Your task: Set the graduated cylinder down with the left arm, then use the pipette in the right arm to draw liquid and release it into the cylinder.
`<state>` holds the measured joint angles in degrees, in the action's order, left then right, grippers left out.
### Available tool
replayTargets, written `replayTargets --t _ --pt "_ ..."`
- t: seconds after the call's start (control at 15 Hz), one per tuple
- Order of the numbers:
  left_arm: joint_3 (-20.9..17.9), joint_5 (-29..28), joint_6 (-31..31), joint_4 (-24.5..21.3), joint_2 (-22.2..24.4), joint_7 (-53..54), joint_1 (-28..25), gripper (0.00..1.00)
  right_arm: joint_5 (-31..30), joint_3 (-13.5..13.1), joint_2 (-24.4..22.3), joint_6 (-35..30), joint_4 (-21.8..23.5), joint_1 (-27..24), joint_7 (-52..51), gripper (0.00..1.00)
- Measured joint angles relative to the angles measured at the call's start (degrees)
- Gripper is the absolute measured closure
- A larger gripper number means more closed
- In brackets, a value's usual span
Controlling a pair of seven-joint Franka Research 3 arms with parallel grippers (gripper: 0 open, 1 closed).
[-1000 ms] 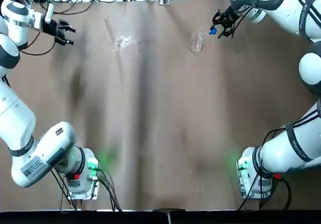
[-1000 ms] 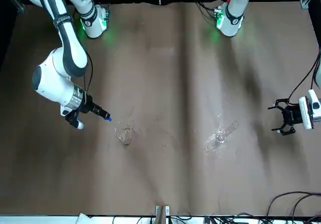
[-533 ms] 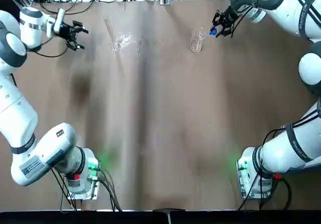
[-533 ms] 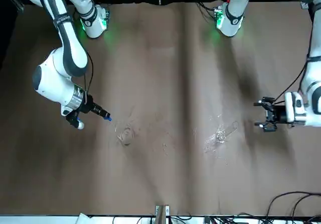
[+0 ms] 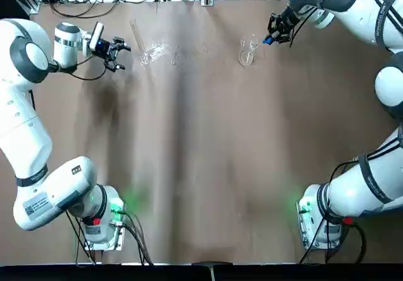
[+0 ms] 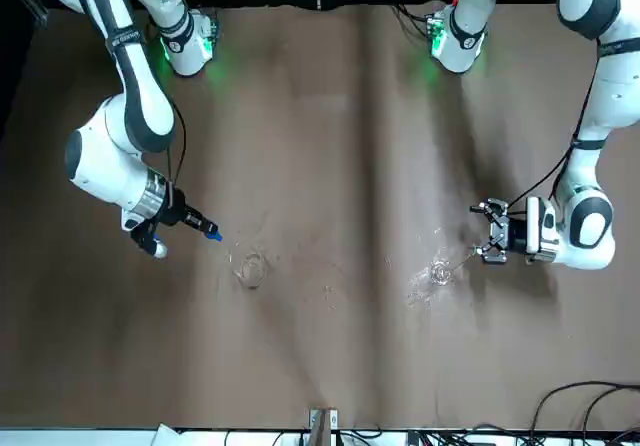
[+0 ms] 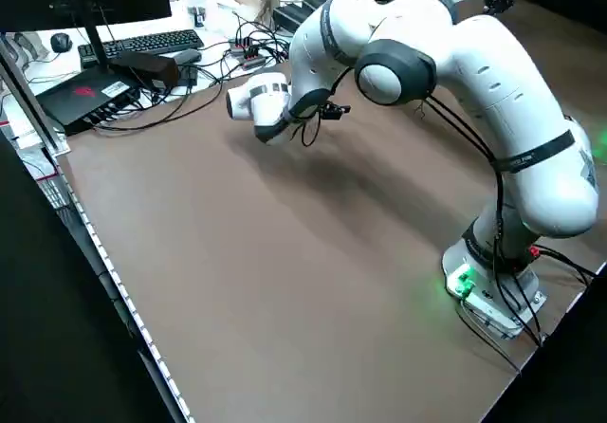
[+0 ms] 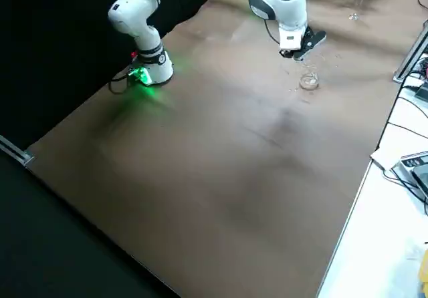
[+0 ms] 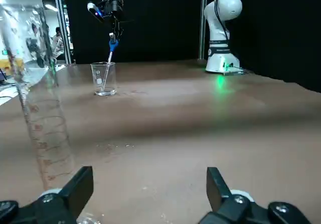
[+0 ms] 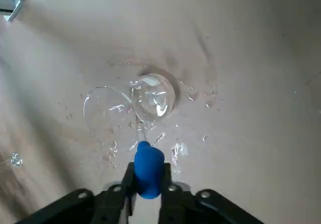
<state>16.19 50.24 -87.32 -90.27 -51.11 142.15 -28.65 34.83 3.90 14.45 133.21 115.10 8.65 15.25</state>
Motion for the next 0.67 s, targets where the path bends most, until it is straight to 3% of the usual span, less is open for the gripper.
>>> replayTargets --t 0.07,0.67 --pt "0.0 0.41 0.0 0.0 -0.49 0.01 0.11 0.0 0.01 0.0 0.0 0.01 -0.02 0.0 0.03 0.83" --pt "-0.01 12.02 -1.32 0.23 -1.66 0.89 0.95 0.0 0.01 0.0 0.0 0.01 -0.15 0.1 0.06 0.87"
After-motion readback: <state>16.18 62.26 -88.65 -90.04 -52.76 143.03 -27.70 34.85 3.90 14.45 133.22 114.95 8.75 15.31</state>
